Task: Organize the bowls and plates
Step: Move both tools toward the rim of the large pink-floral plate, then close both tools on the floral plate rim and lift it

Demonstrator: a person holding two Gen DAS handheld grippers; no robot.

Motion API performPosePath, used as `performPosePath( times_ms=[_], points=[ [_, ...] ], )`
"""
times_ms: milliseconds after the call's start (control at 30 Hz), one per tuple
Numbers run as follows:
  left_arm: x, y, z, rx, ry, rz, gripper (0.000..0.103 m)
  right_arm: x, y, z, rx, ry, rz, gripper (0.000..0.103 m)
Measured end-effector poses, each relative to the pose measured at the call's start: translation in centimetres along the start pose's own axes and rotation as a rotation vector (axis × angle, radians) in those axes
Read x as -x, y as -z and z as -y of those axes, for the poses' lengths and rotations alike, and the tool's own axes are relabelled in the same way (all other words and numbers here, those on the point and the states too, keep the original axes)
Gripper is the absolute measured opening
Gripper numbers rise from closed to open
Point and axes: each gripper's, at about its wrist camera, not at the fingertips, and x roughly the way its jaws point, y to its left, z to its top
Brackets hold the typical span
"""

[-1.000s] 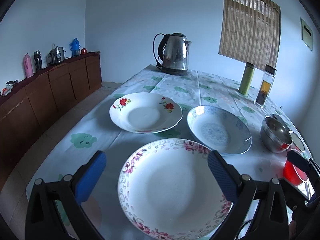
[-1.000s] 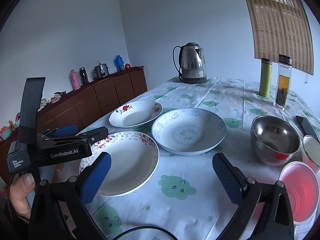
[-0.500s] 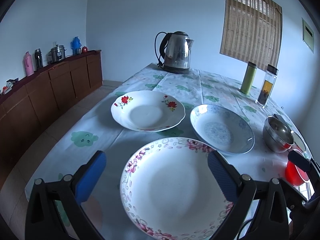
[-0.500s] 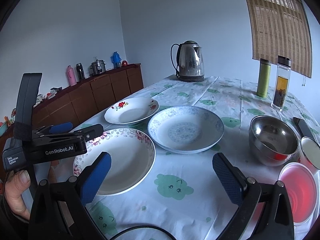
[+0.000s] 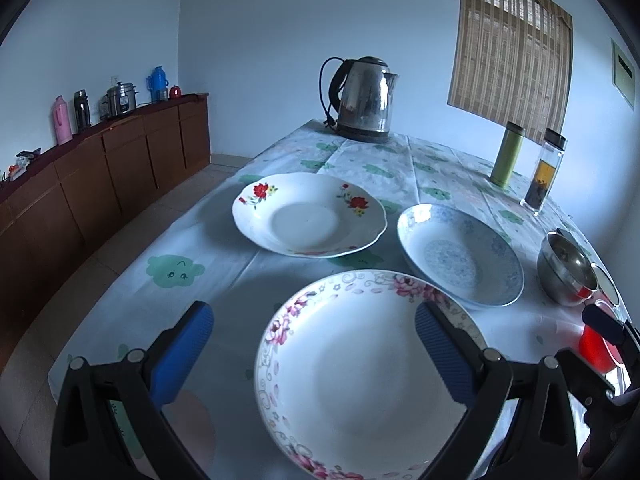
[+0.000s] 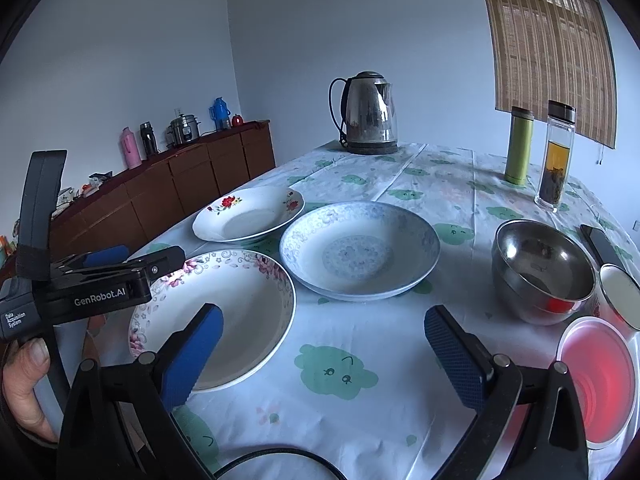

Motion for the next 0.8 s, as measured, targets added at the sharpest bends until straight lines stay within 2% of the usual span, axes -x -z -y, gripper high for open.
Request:
performPosePath(
  times_ms=[267,400,533,667,800],
  points=[
    [-1.0,0.4,-1.3,0.02,-0.001,-0.021,0.103,-1.3,0.1,-0.2,0.008,0.02,-0.031,0.095],
    [-1.5,0.5,-2.0,0.035,-0.004,-0.031,0.1,-2.3,0.2,-0.4,0.012,0.016,-0.066,0.081],
    [-2.0,0.7,-2.7,0.046,-0.002,-0.047,0.089,-3.0,0.4,-0.6,0.013,0.003,-0.09,0.079],
    [-2.7,0.9,-2.9,0.051,0.012,-0.072,0.076,-3.8,0.4,-0.9,0.023,-0.007,-0.117,0.069],
    [-3.3,1.3,-3.0,0.056,0.035,-0.097,0.064,-4.6,0.5,-1.2,0.032,-0.01,-0.139,0.067]
  ],
)
